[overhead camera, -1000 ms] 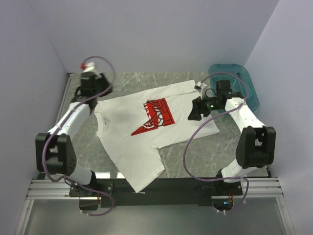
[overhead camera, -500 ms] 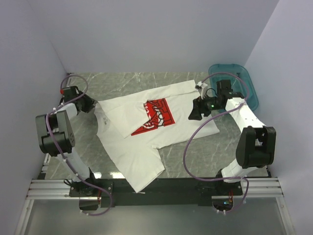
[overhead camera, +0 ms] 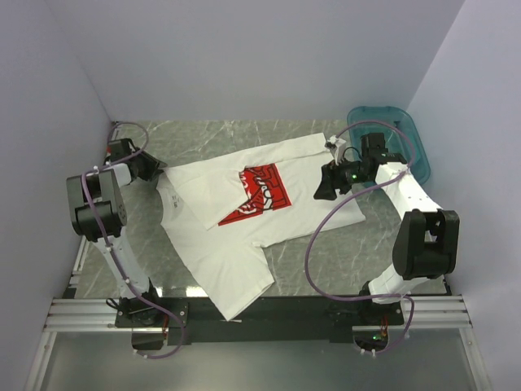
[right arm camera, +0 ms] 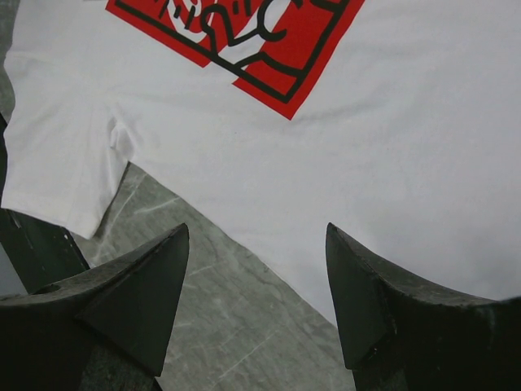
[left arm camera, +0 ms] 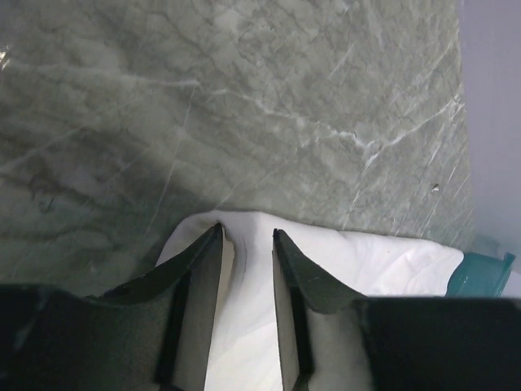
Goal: Fold and stack the t-shirts
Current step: Fold the tshirt
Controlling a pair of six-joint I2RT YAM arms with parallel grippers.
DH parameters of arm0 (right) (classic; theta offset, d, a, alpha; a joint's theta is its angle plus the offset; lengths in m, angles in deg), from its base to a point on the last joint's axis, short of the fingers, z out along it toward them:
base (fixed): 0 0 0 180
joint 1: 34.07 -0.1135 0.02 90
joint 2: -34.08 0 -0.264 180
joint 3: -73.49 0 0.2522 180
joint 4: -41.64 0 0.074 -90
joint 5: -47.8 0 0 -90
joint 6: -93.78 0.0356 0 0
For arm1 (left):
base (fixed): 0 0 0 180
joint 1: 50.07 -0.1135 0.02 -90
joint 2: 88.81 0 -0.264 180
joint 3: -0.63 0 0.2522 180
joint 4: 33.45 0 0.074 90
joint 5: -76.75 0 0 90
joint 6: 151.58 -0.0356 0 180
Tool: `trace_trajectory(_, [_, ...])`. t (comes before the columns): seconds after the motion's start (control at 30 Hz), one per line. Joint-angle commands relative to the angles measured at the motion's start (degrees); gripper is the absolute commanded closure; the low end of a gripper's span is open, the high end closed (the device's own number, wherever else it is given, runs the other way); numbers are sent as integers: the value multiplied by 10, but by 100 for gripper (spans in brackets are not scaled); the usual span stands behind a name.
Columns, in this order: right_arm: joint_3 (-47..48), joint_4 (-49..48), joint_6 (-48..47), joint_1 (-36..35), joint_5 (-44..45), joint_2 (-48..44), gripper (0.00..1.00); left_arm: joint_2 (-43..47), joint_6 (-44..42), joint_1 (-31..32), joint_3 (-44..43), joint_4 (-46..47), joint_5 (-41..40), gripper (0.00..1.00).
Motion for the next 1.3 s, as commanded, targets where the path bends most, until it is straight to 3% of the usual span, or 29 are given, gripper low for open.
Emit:
trace_trajectory(0.0, [-2,-1,-8,4,-12,3,25,-21,2,1,-37,14,17,64])
trace_trajectory(0.1, [-1,0,-8,5,-12,2,25,-30,5,0,-39,18,25,74])
trace_trajectory(0.17, [-2,-1,-7,5,-12,2,25,-29,8,0,-37,22,24,89])
trace_trajectory(0.27, [-2,1,-8,4,-13,4,25,-14,-2,-2,-36,10,-2,99])
trace_trajectory(1.0, [-3,-11,0,5,13,11,25,-108,-43,-43,-200,-100,-51,98])
trace_trajectory(1.1, [-4,-15,1,5,21,10,25,-123,-54,-48,-230,-119,-54,83])
trace_trajectory(1.13, [-5,-16,0,5,23,9,25,-124,-61,-49,-236,-124,-58,69])
trace_trajectory(1.27, [-6,-17,-2,5,26,5,25,-84,-79,-53,-242,-124,-93,47])
